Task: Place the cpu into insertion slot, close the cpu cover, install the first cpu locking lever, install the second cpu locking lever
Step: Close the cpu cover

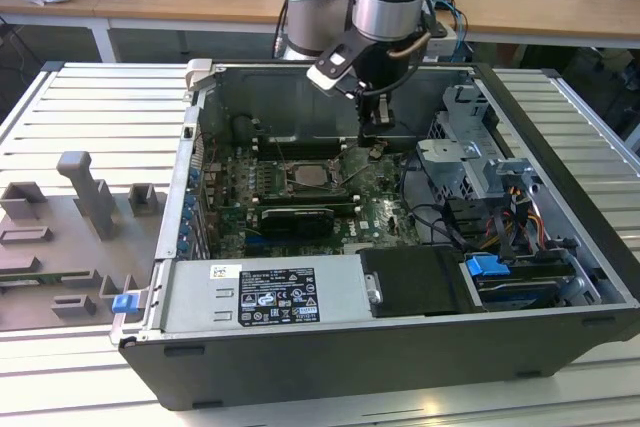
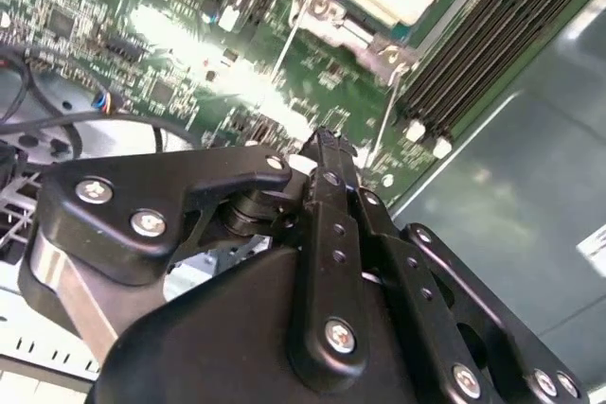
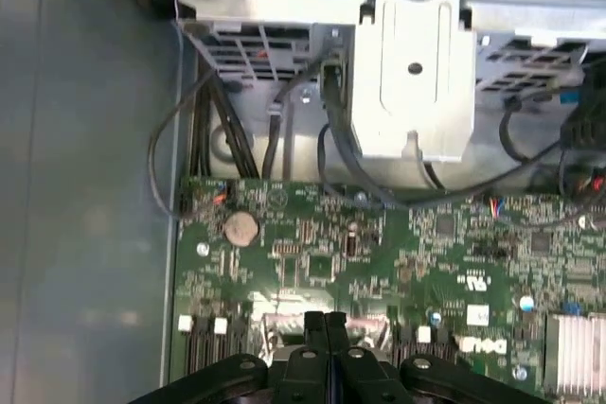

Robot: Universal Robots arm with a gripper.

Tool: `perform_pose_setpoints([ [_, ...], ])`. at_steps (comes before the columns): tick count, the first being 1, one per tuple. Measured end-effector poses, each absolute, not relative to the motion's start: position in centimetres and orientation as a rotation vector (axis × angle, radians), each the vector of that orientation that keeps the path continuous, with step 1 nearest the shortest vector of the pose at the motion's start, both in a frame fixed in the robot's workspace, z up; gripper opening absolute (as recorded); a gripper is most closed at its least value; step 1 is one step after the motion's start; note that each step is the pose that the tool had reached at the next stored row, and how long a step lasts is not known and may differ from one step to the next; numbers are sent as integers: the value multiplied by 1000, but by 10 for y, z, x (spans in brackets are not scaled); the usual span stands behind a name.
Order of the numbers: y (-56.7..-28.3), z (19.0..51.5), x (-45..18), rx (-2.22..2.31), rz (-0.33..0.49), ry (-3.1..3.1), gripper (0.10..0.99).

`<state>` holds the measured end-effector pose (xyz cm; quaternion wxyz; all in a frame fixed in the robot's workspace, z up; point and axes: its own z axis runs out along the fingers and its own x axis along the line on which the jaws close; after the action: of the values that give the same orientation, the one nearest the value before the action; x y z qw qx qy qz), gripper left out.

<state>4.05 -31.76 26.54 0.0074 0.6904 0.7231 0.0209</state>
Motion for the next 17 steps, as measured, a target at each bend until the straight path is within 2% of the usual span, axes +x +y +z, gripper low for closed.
perform_pose_setpoints([
  [17,-318,261,56,2160,64,2259,106],
])
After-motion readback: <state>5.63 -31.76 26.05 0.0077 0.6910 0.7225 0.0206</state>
